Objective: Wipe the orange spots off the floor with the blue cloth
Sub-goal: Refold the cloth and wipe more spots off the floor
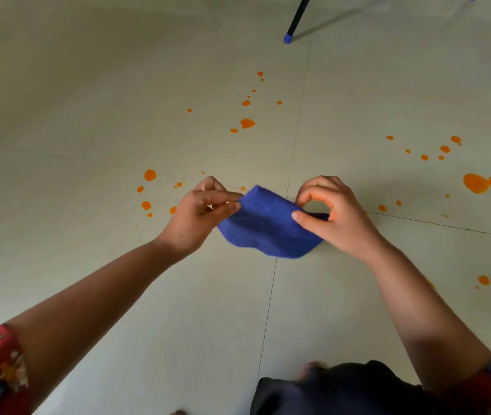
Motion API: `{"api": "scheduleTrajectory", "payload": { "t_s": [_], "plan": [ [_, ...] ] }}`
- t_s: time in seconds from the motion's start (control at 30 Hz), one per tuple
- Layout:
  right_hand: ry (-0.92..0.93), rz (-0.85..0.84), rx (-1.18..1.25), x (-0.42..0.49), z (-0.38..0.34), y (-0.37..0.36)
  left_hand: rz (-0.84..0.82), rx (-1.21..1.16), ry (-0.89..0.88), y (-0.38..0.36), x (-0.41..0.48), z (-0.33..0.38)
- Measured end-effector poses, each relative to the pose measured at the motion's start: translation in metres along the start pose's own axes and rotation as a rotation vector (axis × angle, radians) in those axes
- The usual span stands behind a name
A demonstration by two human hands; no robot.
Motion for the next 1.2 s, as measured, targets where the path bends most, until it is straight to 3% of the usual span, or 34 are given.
{"api": "scheduleTrajectory", "payload": {
  "t_s": [0.07, 0.13, 0.2, 0.27, 0.33, 0.43, 0.5, 0.67, 0.87, 0.93, 1.03, 1.13, 1.2],
  "plan": [
    [0.074, -0.096, -0.045, -0.014, -0.009, 0.0, -0.086, 0.062, -0.184, -0.002, -0.011, 0.001],
    [-0.002, -0.336, -0.042, -0.045, -0.005, -0.025, -0.228, 0.221, -0.26, -0.012, -0.034, -0.017],
    [-0.126, -0.638, -0.015, -0.085, 0.007, -0.062, -0.416, 0.481, -0.129, -0.025, -0.063, -0.056],
    [-0.321, -0.863, 0.005, -0.123, 0.03, -0.094, -0.534, 0.643, 0.125, -0.034, -0.09, -0.097],
    [-0.414, -0.741, -0.073, -0.131, 0.059, -0.107, -0.439, 0.587, 0.359, -0.038, -0.097, -0.119],
    [-0.522, -0.251, -0.171, -0.108, 0.095, -0.099, -0.219, 0.437, 0.609, -0.043, -0.08, -0.134],
    [-0.484, -0.144, -0.309, -0.086, 0.11, -0.095, -0.13, 0.398, 0.684, -0.049, -0.063, -0.142],
    [-0.283, -0.336, -0.428, -0.048, 0.117, -0.118, -0.028, 0.545, 0.576, -0.065, -0.017, -0.138],
    [-0.185, -0.23, -0.634, -0.055, 0.119, -0.108, -0.184, 0.889, 0.159, -0.08, -0.006, -0.119],
    [-0.166, -0.176, -0.597, -0.061, 0.123, -0.095, -0.214, 0.745, 0.141, -0.077, -0.012, -0.112],
    [-0.08, -0.108, -0.286, -0.067, 0.12, -0.08, -0.189, 0.274, 0.226, -0.068, -0.024, -0.103],
    [-0.002, -0.285, -0.029, -0.055, 0.095, -0.086, -0.243, -0.149, 0.269, -0.066, -0.031, -0.083],
    [-0.039, -0.433, 0.063, -0.043, 0.077, -0.091, -0.29, -0.233, 0.279, -0.065, -0.028, -0.066]
  ]
}}
Point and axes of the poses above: each hand's wrist, its own x-axis towards the middle knuckle, its own y-axis out of the back of the hand, z = x × y, the point moved 5 cm from there along x, towards the middle knuckle, and after that the axes turned 6 degrees about z, right-handed, at the moved point
